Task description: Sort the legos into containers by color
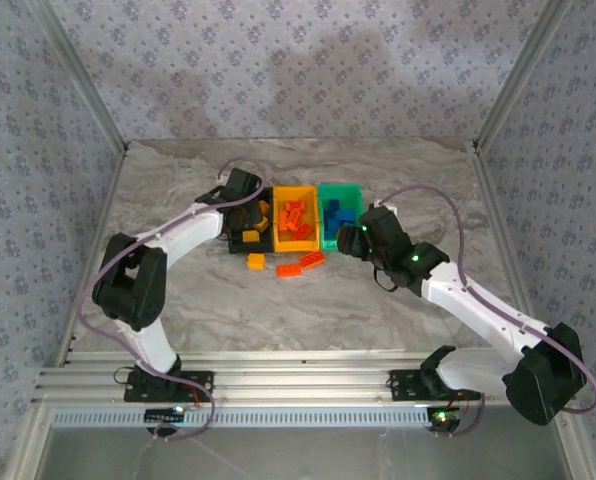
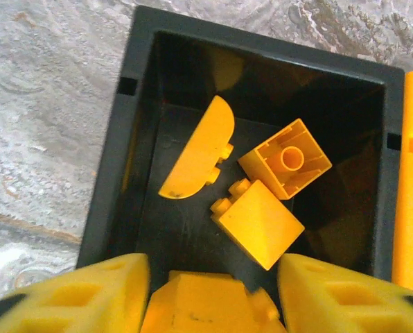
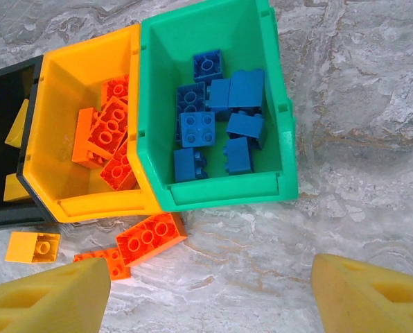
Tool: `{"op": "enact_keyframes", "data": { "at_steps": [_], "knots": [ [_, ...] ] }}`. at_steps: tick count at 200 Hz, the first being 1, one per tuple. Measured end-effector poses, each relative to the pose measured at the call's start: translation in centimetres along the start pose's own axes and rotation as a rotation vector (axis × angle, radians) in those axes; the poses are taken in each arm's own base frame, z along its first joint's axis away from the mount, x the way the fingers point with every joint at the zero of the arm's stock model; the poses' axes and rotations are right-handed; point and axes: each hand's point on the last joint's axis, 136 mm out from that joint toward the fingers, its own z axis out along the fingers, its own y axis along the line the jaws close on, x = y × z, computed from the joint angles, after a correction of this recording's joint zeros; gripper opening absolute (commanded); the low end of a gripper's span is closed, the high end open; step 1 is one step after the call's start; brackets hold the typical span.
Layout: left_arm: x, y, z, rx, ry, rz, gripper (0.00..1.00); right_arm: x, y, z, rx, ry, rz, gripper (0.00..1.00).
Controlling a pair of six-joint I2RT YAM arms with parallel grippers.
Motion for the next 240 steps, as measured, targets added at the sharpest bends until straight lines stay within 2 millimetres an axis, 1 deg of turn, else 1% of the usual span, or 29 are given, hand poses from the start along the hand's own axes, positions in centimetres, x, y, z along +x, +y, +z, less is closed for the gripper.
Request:
{"op": "enact_keyframes", "data": {
  "at_steps": [12,25,38,49,62,81,95,103,117,130,140,149,172,210,240],
  "knots": [
    [-0.1,-0.3,0.0,0.011,0.003,0.001,0.75,-0.1,0.0,-0.3,-0.003,-0.003,0.001,0.78],
    [-0.1,-0.5,-0.3,0.027,0.003,-0.005,0.77,-0.1,-0.1,-0.5,-0.003,-0.006,0.002,0.78],
    [-0.2,-0.9,-1.2,0.055,-0.007,-0.008,0.78,-0.3,-0.1,-0.8,-0.006,-0.011,0.005,0.78],
    [0.4,-1.2,-2.4,0.083,-0.017,-0.004,0.80,-0.4,-0.2,-1.0,-0.012,-0.020,0.008,0.79],
    [2.0,-1.4,-4.5,0.121,-0.028,0.012,0.82,-0.5,-0.3,-1.2,-0.015,-0.026,0.013,0.79],
    [5.2,-1.8,-7.5,0.186,-0.041,0.056,0.83,-0.5,-0.5,-1.3,-0.015,-0.031,0.016,0.79],
    [7.6,-2.0,-8.8,0.220,-0.051,0.094,0.84,-0.4,-0.6,-1.2,-0.014,-0.030,0.016,0.79],
    [8.9,-1.8,-9.0,0.228,-0.055,0.114,0.84,-0.3,-0.6,-1.1,-0.012,-0.030,0.018,0.79],
    [11.1,-1.2,-8.8,0.229,-0.058,0.148,0.84,-0.2,-0.7,-1.0,-0.010,-0.028,0.017,0.79],
    [13.1,-0.4,-8.1,0.215,-0.053,0.177,0.84,0.1,-0.9,-0.8,-0.008,-0.024,0.017,0.79],
    [14.2,0.3,-7.4,0.195,-0.048,0.193,0.83,0.2,-0.9,-0.7,-0.007,-0.019,0.016,0.79],
    [14.8,1.1,-6.7,0.170,-0.047,0.200,0.83,0.4,-1.0,-0.6,-0.006,-0.015,0.017,0.79],
    [15.1,1.9,-5.1,0.126,-0.062,0.198,0.82,0.5,-1.0,-0.6,-0.005,-0.011,0.018,0.79],
    [14.4,2.3,-2.8,0.101,-0.084,0.166,0.82,0.5,-1.0,-0.6,-0.005,-0.011,0.018,0.79],
    [14.6,2.5,-0.9,0.075,-0.073,0.174,0.82,0.5,-1.0,-0.6,-0.005,-0.011,0.018,0.79]
  ]
}}
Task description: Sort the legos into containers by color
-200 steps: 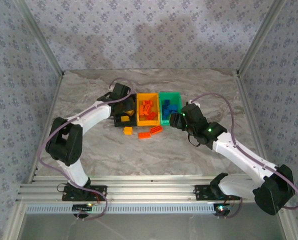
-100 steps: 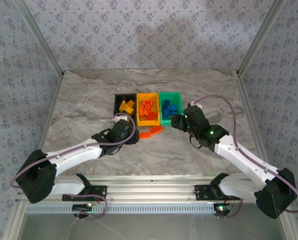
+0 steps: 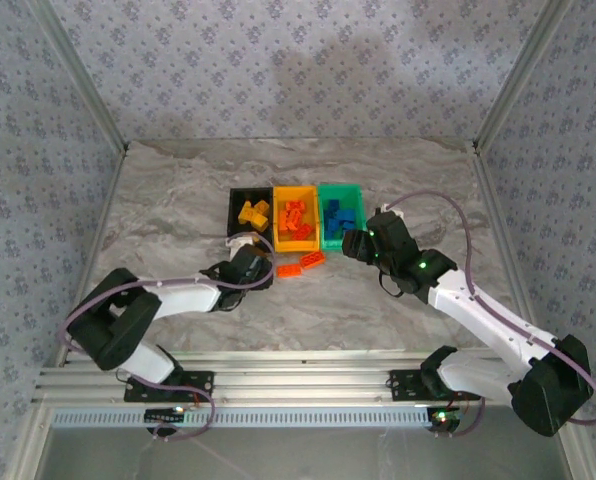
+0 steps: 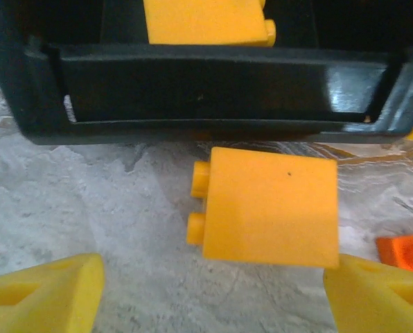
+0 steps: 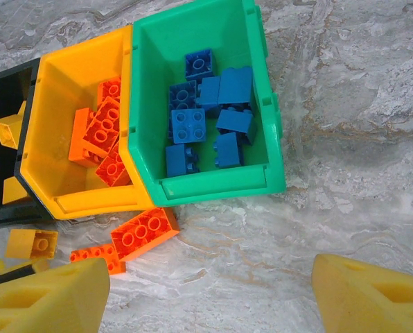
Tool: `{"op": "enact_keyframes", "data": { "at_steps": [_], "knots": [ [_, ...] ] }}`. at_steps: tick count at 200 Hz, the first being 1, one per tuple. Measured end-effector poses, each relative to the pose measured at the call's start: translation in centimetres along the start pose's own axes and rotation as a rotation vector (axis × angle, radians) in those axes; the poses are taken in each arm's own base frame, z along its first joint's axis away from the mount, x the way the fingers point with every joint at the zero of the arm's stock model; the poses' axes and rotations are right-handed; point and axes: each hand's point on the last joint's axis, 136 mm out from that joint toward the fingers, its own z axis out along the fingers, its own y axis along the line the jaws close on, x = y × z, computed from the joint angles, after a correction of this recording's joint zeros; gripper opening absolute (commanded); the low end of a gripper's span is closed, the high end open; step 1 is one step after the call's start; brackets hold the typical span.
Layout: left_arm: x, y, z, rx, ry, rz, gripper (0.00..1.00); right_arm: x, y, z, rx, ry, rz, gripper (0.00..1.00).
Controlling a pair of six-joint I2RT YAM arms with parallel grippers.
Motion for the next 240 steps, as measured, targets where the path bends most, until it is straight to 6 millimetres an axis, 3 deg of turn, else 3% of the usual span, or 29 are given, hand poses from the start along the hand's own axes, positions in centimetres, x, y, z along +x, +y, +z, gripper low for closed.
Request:
{"op": "enact_keyframes", "data": {
  "at_steps": [58,119,165,181,204,240],
  "knots": [
    [-0.6,0.4,0.9,-0.041,-0.028,0.015,0.74,0.0,-0.1,-0.1,0.001,0.001,0.000,0.79],
    [-1.4,0.5,1.8,-0.062,-0.079,0.041,0.46,-0.5,0.1,-0.9,-0.016,-0.022,0.007,0.79],
    [-1.3,0.0,1.4,-0.019,-0.093,0.005,0.42,-0.6,0.0,-1.2,-0.019,-0.026,0.008,0.79],
    [-0.3,-0.9,0.0,0.032,-0.077,0.001,0.42,-0.6,0.0,-1.3,-0.020,-0.028,0.009,0.79],
    [0.5,-2.8,-4.2,0.137,-0.077,0.009,0.42,-0.5,0.0,-1.3,-0.020,-0.028,0.013,0.79],
    [-3.5,-3.5,-10.5,0.242,-0.168,-0.083,0.43,0.0,-0.3,-1.1,-0.014,-0.019,0.020,0.79]
  ]
}}
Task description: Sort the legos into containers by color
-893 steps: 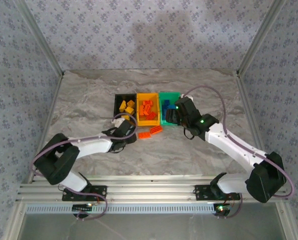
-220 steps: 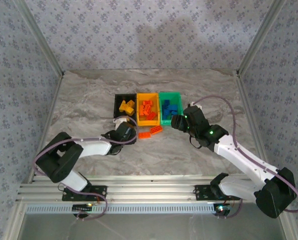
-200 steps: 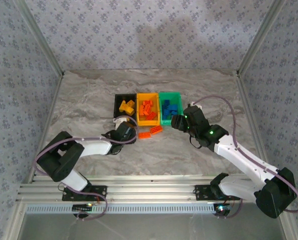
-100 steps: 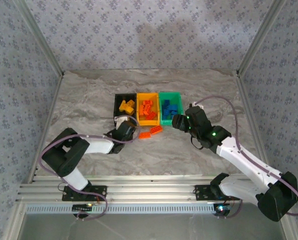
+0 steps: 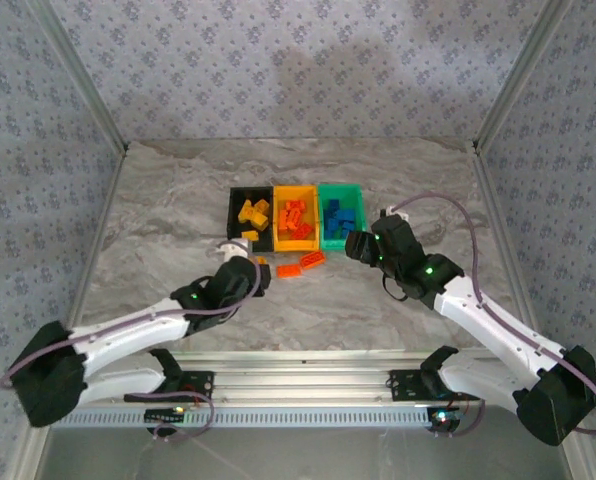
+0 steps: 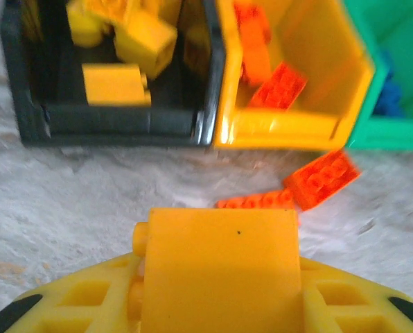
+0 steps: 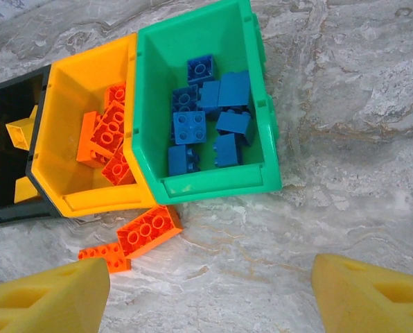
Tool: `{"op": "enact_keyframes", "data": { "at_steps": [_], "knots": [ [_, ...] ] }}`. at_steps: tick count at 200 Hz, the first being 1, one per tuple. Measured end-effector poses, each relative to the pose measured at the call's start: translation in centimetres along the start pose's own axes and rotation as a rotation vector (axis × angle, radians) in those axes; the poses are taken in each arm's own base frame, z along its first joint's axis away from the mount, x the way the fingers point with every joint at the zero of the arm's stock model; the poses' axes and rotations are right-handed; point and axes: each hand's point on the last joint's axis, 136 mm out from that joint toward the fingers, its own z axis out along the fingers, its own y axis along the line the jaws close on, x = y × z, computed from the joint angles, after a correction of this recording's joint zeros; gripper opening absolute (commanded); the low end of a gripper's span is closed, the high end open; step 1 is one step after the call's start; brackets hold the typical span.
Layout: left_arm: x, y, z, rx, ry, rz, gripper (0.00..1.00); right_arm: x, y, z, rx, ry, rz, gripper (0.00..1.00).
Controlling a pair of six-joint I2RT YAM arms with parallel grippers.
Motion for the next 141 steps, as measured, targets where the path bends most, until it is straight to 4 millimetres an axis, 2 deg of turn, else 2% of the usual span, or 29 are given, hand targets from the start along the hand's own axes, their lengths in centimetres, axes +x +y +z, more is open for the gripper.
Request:
{"op": "enact_keyframes", "data": {
  "at_steps": [13,28,48,62,83,105,111,126,141],
  "knots": [
    [-2.6,-0.3,-0.7,0.000,-0.026,-0.038,0.43,0.2,-0.1,0.1,0.001,0.003,0.003,0.79],
    [-6.0,-0.3,-0.5,-0.011,-0.049,-0.093,0.43,0.4,-0.2,0.2,0.004,0.009,0.003,0.79],
    [-9.4,-0.2,1.6,-0.046,-0.031,-0.141,0.42,1.0,-0.4,0.4,0.011,0.024,0.000,0.79],
    [-10.7,-0.8,4.1,-0.059,0.008,-0.152,0.41,1.5,-0.6,0.5,0.018,0.036,-0.002,0.79],
    [-11.0,-0.8,7.9,-0.094,0.082,-0.158,0.41,2.4,-1.0,0.6,0.031,0.058,-0.002,0.79],
    [-10.3,0.5,11.4,-0.142,0.156,-0.175,0.44,3.3,-1.2,0.7,0.038,0.081,-0.007,0.79],
    [-9.9,1.0,12.1,-0.158,0.176,-0.178,0.49,3.5,-1.2,0.7,0.038,0.087,-0.010,0.79],
    [-9.4,1.9,13.2,-0.181,0.211,-0.186,0.72,4.0,-1.2,0.6,0.039,0.097,-0.013,0.79],
    [-9.2,1.9,13.6,-0.185,0.226,-0.204,0.85,4.2,-1.1,0.5,0.035,0.100,-0.010,0.80]
  ]
}}
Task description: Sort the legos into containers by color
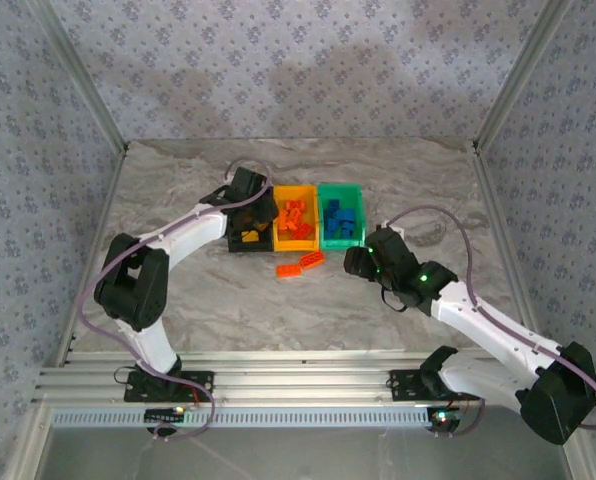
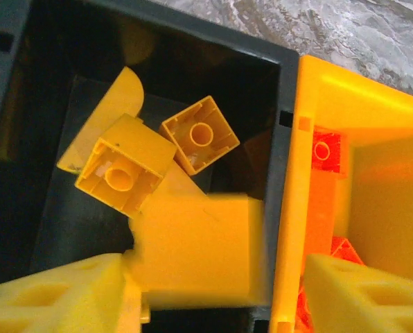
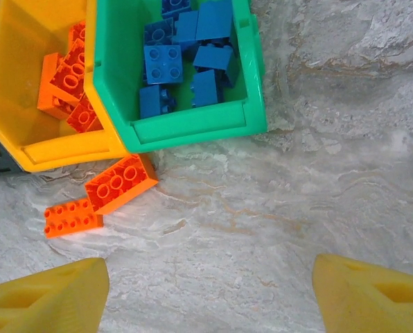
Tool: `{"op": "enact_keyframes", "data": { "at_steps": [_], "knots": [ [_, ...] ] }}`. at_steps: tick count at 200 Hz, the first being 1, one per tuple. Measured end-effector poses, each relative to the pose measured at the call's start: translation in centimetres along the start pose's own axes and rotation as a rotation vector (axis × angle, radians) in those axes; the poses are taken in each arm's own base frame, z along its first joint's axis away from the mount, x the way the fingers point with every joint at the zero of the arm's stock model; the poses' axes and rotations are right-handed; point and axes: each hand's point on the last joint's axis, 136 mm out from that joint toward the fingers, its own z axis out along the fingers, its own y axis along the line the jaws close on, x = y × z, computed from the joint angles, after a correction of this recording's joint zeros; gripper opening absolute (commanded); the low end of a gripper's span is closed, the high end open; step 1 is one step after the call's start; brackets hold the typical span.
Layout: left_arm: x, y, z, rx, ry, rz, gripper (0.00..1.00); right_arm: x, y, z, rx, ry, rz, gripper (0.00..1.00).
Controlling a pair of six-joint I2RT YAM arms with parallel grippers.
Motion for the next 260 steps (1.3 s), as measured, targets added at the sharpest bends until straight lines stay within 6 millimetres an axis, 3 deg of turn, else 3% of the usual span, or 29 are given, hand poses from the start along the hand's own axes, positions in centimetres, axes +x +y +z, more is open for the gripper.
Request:
{"op": "enact_keyframes", "data": {
  "at_steps": [27,35,49,82,107,126,172,191,214,260],
  "knots": [
    [0.0,-1.0,-0.4,0.039,0.007,0.000,0.94,0.6,-0.1,0.2,-0.002,0.014,0.012,0.82],
    [-0.1,-1.4,-0.8,0.054,0.006,0.001,0.99,0.8,-0.1,0.4,-0.004,0.022,0.018,0.82],
    [-0.4,-2.4,-2.2,0.093,-0.007,0.000,1.00,1.2,0.2,0.8,-0.008,0.035,0.028,0.83],
    [-1.2,-5.5,-9.2,0.271,-0.102,0.014,1.00,3.1,1.4,2.9,0.000,0.092,0.028,0.84],
    [1.2,-6.1,-14.1,0.392,-0.145,0.050,1.00,4.8,2.3,5.1,0.042,0.142,0.016,0.85],
    [4.4,-4.6,-15.1,0.408,-0.119,0.077,0.99,5.0,3.5,6.9,0.061,0.148,0.026,0.84],
    [10.7,2.5,-13.5,0.313,-0.045,0.055,1.00,3.6,5.8,10.6,0.102,0.120,0.075,0.83],
    [11.4,3.9,-14.1,0.310,-0.056,0.037,1.00,3.2,6.4,12.1,0.126,0.118,0.094,0.82],
    [11.1,4.2,-15.1,0.332,-0.091,0.016,0.99,3.7,6.3,13.5,0.167,0.129,0.118,0.80],
    [11.1,5.0,-15.4,0.318,-0.103,-0.002,1.00,5.1,4.6,14.2,0.255,0.162,0.181,0.72]
  ]
}}
